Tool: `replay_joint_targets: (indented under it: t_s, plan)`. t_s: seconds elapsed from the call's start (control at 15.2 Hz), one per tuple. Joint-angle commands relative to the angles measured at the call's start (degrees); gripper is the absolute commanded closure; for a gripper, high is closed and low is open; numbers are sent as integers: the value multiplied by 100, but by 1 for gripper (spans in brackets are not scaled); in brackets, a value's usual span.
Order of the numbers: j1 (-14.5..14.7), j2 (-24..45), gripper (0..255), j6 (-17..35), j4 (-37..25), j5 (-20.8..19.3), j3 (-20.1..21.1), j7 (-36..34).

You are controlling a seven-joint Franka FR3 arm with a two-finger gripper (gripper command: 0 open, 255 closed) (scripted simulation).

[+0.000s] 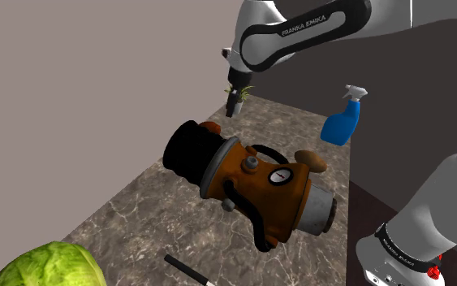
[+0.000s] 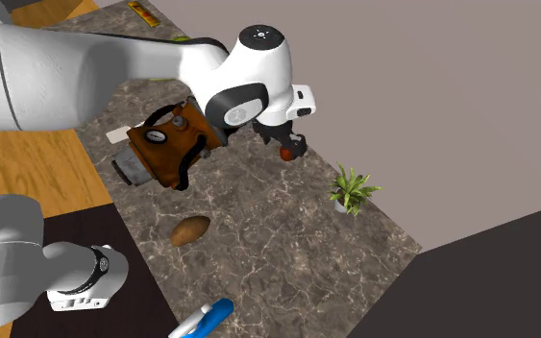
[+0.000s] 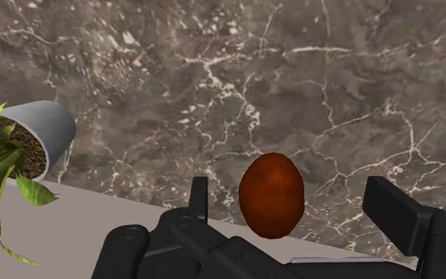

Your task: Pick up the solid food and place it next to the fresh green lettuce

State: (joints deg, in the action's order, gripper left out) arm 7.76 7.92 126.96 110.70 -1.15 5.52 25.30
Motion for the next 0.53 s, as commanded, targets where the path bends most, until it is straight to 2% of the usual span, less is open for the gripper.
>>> replay_joint_targets:
  t_s: [0.0,0.4,0.46]
  plan:
    - [60,389,0,62,-317,-66,60,167]
    - [274,1592,0,163,-1363,-321,221,621]
    - [280,1622,0,163,-1391,-328,225,632]
